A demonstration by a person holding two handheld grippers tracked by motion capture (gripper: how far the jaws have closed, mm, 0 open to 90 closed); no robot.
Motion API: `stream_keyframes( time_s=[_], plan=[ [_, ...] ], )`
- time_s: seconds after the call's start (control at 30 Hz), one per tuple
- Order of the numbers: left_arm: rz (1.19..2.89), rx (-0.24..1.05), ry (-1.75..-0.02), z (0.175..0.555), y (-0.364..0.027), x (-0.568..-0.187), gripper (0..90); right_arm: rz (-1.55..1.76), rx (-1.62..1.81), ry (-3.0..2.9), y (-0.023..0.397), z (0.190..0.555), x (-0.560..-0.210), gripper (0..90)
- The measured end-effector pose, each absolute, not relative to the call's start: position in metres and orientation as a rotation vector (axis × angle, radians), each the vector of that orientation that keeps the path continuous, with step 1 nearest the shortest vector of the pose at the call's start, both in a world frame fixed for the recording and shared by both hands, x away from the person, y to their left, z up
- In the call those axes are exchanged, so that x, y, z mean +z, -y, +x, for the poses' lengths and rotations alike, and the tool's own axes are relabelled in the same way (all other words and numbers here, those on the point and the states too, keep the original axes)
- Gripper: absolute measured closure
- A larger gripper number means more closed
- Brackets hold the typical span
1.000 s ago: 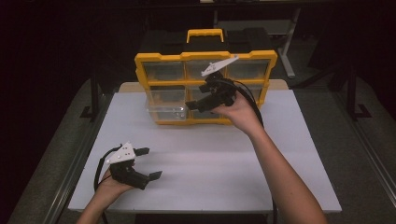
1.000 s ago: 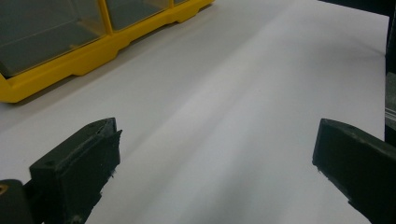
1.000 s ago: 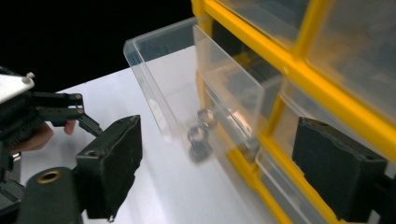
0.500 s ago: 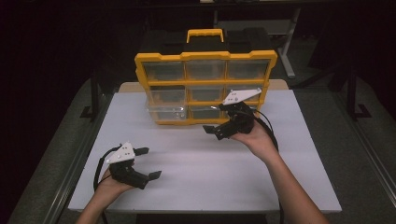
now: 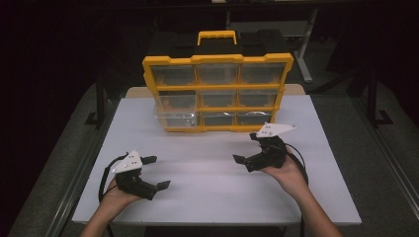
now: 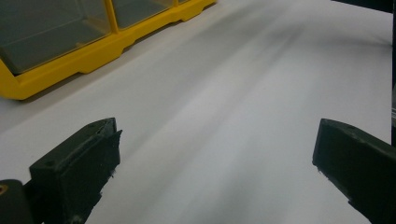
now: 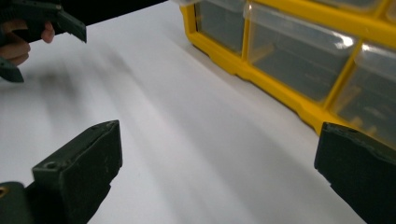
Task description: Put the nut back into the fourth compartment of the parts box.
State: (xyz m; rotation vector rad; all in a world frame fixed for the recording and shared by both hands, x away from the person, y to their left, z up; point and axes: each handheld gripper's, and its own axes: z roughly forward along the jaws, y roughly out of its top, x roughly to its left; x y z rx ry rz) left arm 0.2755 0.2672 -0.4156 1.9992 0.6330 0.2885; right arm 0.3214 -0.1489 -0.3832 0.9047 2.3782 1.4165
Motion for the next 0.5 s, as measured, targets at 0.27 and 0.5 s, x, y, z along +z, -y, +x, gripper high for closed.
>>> stream_keyframes(
  time_s=[0.27, 0.5],
  plan=[
    [2.003, 0.298, -0.633, 0.276, -0.268, -0.415, 0.8, 0.961, 1.376, -2.371, 0.176, 0.299, -0.403, 0.6],
    [2.003, 0.294, -0.64, 0.275, -0.268, -0.416, 0.8, 0.999, 1.353, -2.345, 0.197, 0.286, -0.414, 0.6]
  ],
)
